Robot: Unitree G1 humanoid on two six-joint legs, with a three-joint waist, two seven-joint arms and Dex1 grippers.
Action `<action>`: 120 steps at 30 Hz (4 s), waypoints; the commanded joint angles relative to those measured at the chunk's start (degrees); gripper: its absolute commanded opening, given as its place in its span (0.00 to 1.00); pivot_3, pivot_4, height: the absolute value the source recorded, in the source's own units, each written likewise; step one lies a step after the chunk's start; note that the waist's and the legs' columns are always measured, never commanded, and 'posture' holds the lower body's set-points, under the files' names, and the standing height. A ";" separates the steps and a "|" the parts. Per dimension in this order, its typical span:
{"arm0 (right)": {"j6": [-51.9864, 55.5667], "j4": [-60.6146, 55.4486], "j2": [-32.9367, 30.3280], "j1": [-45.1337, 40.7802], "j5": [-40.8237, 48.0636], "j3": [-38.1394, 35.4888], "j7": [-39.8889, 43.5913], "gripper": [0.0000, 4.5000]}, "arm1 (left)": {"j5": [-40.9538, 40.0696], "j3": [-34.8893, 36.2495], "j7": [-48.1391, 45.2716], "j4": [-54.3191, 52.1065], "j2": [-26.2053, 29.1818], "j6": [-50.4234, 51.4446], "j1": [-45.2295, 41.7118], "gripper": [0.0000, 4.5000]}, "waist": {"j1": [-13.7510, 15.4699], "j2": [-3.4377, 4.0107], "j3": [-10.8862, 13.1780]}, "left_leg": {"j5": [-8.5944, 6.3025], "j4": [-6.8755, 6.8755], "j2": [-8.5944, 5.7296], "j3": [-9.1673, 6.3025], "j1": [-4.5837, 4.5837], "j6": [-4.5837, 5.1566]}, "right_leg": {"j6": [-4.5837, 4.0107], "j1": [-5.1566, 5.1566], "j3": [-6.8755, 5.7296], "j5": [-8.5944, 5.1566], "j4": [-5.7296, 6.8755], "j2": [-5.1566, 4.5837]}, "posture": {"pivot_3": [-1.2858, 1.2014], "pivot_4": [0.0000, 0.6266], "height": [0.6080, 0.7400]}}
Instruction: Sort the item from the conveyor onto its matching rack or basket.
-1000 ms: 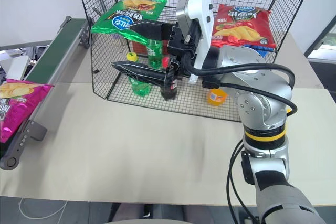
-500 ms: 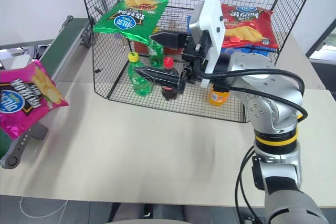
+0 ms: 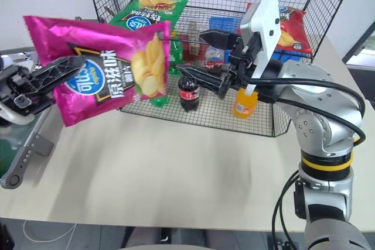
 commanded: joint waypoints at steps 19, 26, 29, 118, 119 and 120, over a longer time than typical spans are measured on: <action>2.06 -8.48 -9.37 -1.32 2.28 -11.21 -7.42 1.00 | 8.97 -10.69 15.45 22.32 -39.61 -23.59 -24.51 0.00 | 1.93 0.01 0.00 | 0.02 0.34 -0.14 0.00 -0.21 0.00 | 0.05 0.08 0.01 -0.01 -0.02 0.01 | 0.52 0.24 1.00; 3.15 -9.40 -11.50 -1.23 3.98 -12.14 -8.73 1.00 | 14.03 -7.92 17.04 29.56 -49.48 -31.67 -30.05 0.00 | 1.93 0.02 0.00 | 0.01 0.48 -0.16 0.06 -0.24 0.02 | 0.07 0.08 0.02 -0.02 -0.04 0.10 | 0.52 0.24 1.00; 3.29 -9.54 -12.03 -1.16 4.55 -12.28 -9.34 1.00 | 16.33 -7.11 18.82 30.56 -52.18 -33.74 -30.84 0.00 | 2.09 0.02 0.00 | 0.01 0.60 -0.15 0.06 -0.28 0.03 | 0.08 0.09 0.02 -0.03 -0.05 0.13 | 0.52 0.24 1.00; -48.29 26.90 5.76 -11.23 -57.64 21.70 -11.32 0.01 | 57.90 -14.92 -29.69 -7.45 3.61 -14.55 -11.22 1.00 | 0.62 0.16 0.04 | 0.21 0.08 0.10 -0.25 -0.24 -0.31 | 0.18 -0.13 0.78 -0.09 0.25 0.79 | 0.52 0.24 1.00; -48.70 26.78 5.20 -11.00 -57.80 21.32 -11.28 0.01 | 57.99 -14.99 -29.80 -7.35 3.39 -14.49 -11.34 1.00 | 0.63 0.16 0.04 | 0.21 0.08 0.10 -0.25 -0.23 -0.31 | 0.18 -0.13 0.78 -0.09 0.28 0.79 | 0.52 0.24 1.00; -49.11 26.67 4.67 -10.78 -58.00 20.91 -11.44 0.01 | 58.11 -15.09 -29.94 -7.27 3.16 -14.44 -11.48 1.00 | 0.69 0.16 0.04 | 0.21 0.09 0.09 -0.25 -0.22 -0.31 | 0.18 -0.13 0.78 -0.09 0.31 0.78 | 0.52 0.24 1.00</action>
